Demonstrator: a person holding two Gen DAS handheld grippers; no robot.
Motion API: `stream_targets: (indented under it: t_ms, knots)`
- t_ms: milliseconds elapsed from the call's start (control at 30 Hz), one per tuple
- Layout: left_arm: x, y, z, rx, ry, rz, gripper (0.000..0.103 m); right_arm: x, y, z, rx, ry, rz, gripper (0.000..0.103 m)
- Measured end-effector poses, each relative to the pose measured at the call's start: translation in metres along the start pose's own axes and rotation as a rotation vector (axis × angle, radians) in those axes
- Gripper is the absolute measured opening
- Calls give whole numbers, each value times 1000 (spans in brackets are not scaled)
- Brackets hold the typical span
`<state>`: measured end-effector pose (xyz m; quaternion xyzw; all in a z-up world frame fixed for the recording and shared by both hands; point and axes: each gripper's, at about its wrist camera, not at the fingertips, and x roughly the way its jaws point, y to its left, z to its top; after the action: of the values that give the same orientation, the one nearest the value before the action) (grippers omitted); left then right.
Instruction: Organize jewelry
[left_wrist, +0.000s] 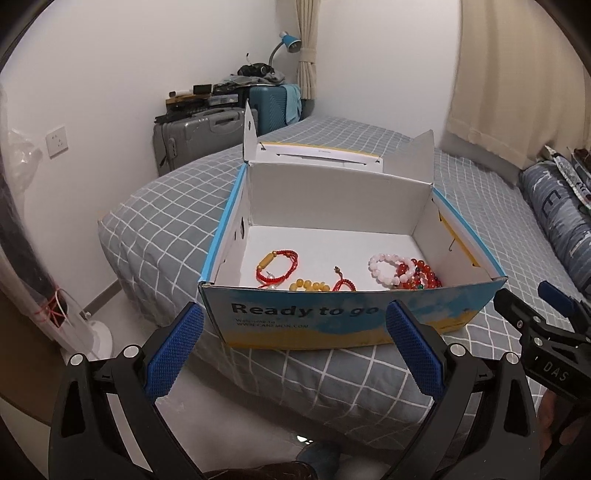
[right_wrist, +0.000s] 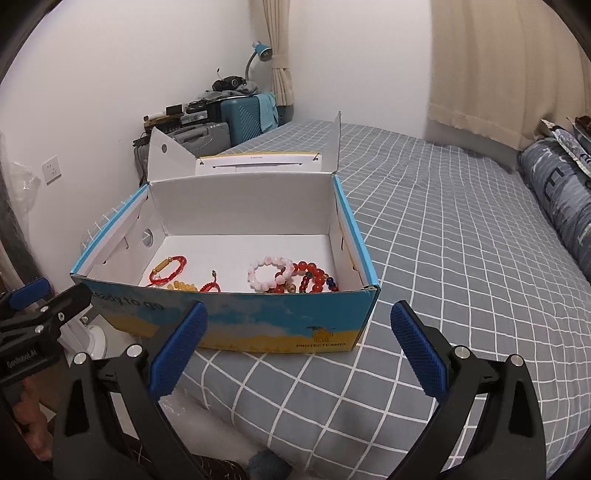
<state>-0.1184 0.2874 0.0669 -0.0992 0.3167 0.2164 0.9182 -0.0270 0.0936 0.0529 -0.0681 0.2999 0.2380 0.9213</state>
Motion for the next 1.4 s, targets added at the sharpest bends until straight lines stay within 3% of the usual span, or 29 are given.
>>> stream_targets:
  t_ms: [1400]
  knots:
    - [3, -19, -4, 54, 11, 9, 97, 2, 1, -2, -4, 10, -13, 95]
